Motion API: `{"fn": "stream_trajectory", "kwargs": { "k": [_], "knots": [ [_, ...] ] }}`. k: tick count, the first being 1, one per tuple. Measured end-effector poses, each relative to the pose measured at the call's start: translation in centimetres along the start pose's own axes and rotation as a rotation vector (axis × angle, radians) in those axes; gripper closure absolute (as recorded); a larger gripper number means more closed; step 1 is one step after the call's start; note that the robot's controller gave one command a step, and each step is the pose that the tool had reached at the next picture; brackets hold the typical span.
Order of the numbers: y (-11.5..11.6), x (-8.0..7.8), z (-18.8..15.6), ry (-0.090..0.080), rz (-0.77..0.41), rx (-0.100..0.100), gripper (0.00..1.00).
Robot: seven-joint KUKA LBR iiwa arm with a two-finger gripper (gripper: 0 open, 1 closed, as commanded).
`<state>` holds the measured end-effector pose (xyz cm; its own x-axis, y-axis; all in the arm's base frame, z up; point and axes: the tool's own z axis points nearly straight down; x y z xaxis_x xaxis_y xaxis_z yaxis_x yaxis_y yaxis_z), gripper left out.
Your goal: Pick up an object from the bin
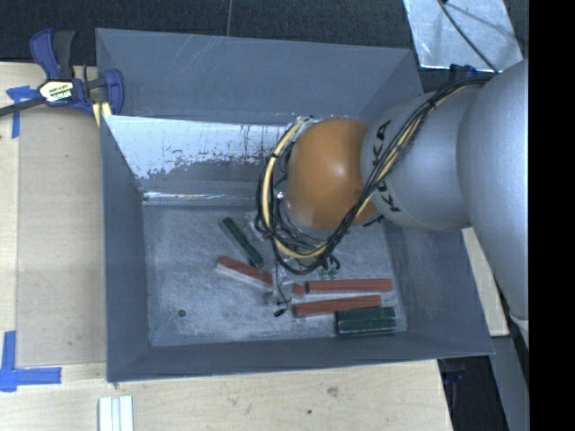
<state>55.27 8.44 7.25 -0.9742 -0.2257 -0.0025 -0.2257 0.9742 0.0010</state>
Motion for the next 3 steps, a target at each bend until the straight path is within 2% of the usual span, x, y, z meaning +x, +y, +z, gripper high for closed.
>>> {"fn": "stream_trajectory", "kwargs": {
  "k": [1, 2, 3],
  "knots": [
    [0.0, -0.1, -0.5, 0.001, 0.001, 0.001, 1.00],
    [0.3, 0.5, -0.3, -0.016, -0.857, 0.006, 1.00],
    [0.2, 0.9, 0.1, -0.001, -0.854, 0.000, 0.00]
  ]
}}
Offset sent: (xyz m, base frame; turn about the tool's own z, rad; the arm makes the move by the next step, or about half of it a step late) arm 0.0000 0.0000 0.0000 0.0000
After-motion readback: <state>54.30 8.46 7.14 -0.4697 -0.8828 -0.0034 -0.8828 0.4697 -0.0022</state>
